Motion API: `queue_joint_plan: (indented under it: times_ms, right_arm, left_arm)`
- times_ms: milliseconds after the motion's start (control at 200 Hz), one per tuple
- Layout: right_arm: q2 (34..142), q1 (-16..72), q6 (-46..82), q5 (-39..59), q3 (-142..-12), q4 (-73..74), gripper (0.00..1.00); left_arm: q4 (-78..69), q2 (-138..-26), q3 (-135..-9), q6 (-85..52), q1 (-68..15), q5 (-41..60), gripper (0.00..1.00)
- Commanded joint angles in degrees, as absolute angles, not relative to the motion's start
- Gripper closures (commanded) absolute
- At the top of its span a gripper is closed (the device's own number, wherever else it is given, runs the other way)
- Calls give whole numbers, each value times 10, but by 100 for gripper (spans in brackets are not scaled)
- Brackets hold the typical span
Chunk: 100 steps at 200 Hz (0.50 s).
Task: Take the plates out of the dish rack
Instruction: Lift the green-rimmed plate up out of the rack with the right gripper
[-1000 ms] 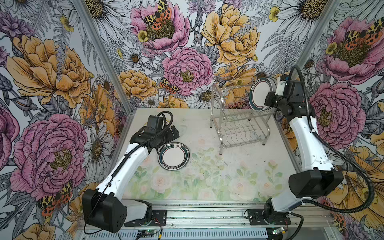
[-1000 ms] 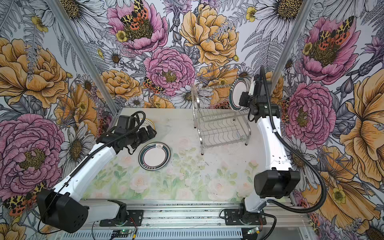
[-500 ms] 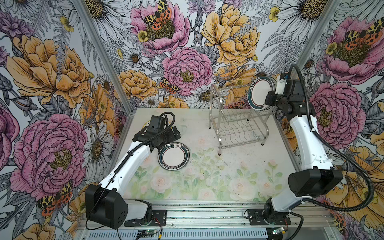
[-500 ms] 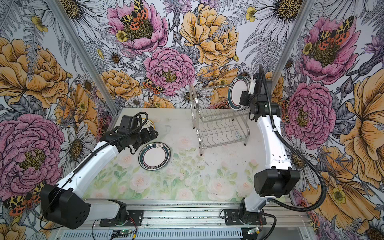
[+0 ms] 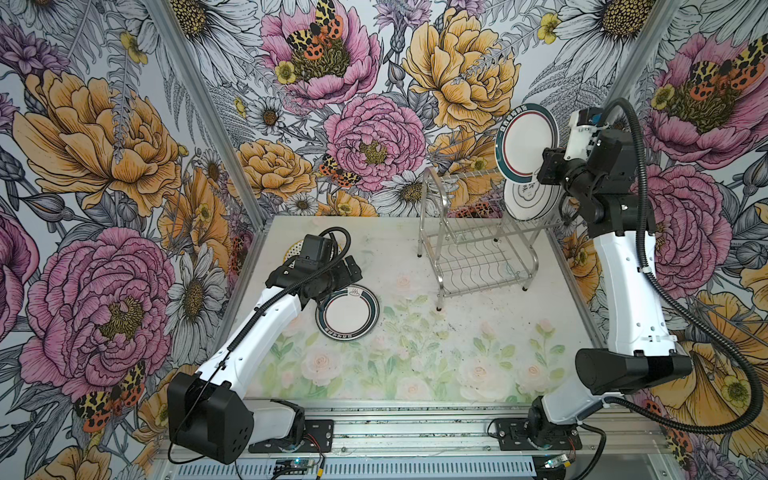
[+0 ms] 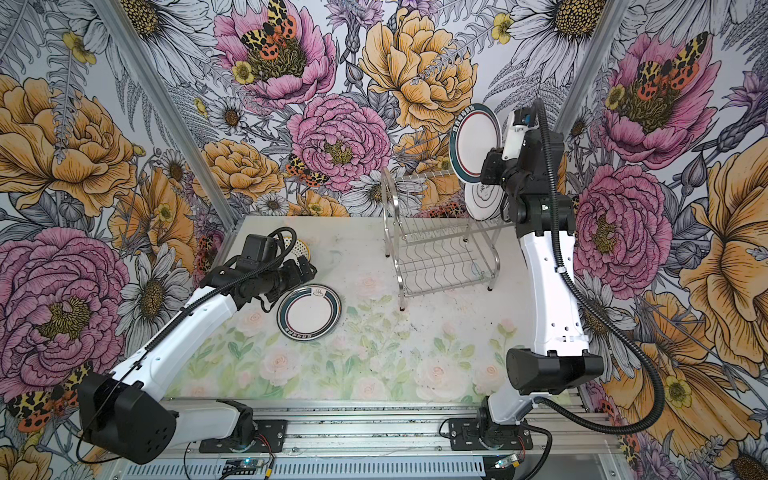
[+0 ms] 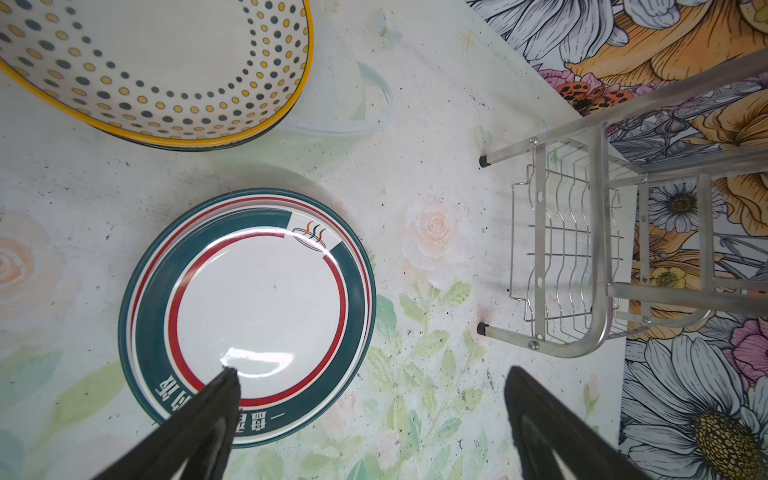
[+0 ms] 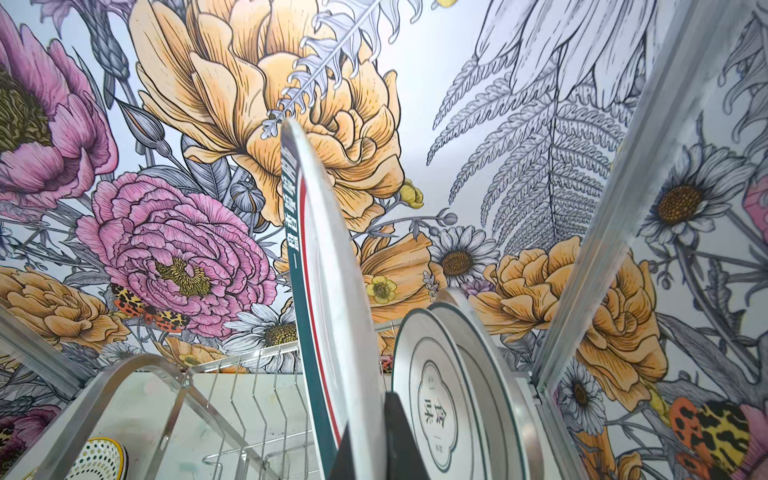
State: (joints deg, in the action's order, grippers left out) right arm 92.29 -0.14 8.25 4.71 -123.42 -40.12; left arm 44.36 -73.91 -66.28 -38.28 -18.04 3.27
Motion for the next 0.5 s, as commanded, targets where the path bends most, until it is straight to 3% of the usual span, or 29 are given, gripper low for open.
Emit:
queue_joint_plan:
  times_ms: [0, 170, 495]
  right_arm:
    - [875, 12, 59, 46, -1259, -356, 100]
    - [777, 25, 55, 21, -1192, -346, 100]
    - [477, 27, 144, -80, -828, -325, 100]
  left_arm:
    - [442, -711, -642, -394, -182, 2, 1]
    - [460, -694, -630, -348, -191, -27, 1]
    - [451, -685, -596, -351, -184, 16, 1]
